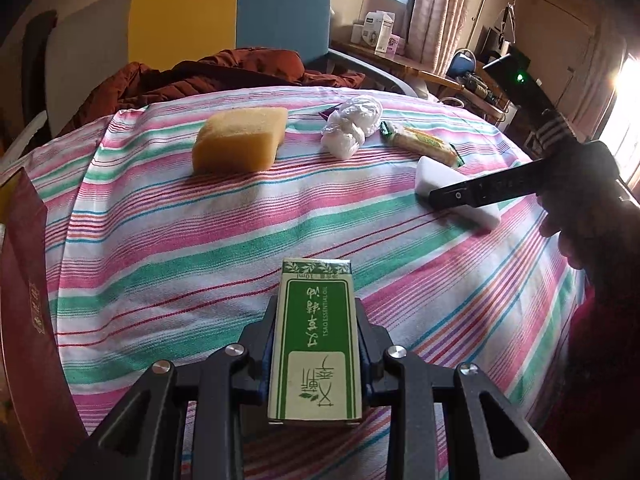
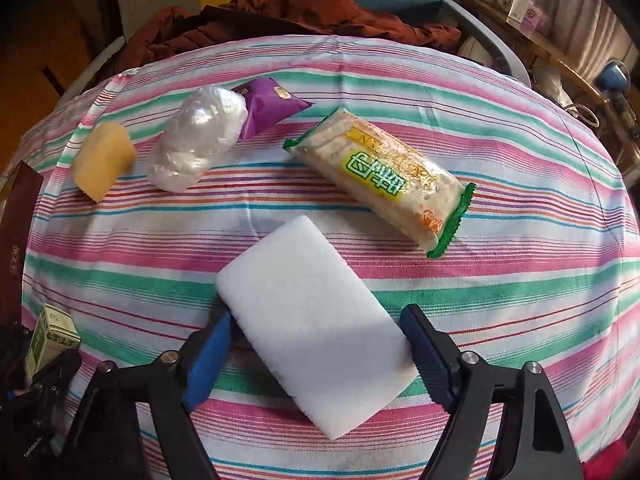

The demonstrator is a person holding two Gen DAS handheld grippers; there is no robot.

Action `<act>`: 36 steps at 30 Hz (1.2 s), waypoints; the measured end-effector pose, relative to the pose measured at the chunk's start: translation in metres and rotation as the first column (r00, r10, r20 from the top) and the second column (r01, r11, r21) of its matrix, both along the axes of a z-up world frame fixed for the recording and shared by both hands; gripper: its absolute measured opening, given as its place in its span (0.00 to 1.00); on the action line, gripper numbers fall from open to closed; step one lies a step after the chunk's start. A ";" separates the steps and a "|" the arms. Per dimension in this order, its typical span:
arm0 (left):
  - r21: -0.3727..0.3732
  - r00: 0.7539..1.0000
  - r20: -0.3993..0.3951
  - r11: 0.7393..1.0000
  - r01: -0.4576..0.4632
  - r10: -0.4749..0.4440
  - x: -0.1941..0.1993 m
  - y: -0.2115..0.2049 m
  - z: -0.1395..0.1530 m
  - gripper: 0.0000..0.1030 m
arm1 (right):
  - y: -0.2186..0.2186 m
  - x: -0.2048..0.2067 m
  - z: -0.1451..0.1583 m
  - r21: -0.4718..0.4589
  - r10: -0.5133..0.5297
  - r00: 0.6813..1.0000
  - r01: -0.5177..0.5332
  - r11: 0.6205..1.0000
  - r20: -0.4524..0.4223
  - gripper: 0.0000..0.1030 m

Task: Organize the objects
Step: 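Grasp the white melamine sponge with the right tool while the left holds the box, then carry box and white sponge over the gold tray and release both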

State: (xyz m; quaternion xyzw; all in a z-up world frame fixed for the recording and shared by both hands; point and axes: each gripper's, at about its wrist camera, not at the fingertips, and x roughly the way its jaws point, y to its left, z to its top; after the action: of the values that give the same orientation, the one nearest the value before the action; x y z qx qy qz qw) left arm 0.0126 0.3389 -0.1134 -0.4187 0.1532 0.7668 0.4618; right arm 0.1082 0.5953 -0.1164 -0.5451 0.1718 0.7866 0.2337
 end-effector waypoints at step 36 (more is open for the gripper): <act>0.075 0.976 -0.177 0.990 -0.118 0.130 0.022 -0.080 0.112 0.30 | -0.052 0.011 0.021 0.010 0.056 0.998 -0.056 0.998 0.009 0.78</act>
State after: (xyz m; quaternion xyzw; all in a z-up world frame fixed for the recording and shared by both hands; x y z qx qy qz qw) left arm 0.0347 0.2592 -0.0015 -0.3410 0.1434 0.8335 0.4104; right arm 0.1196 0.5430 -0.0950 -0.5519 0.1513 0.7912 0.2154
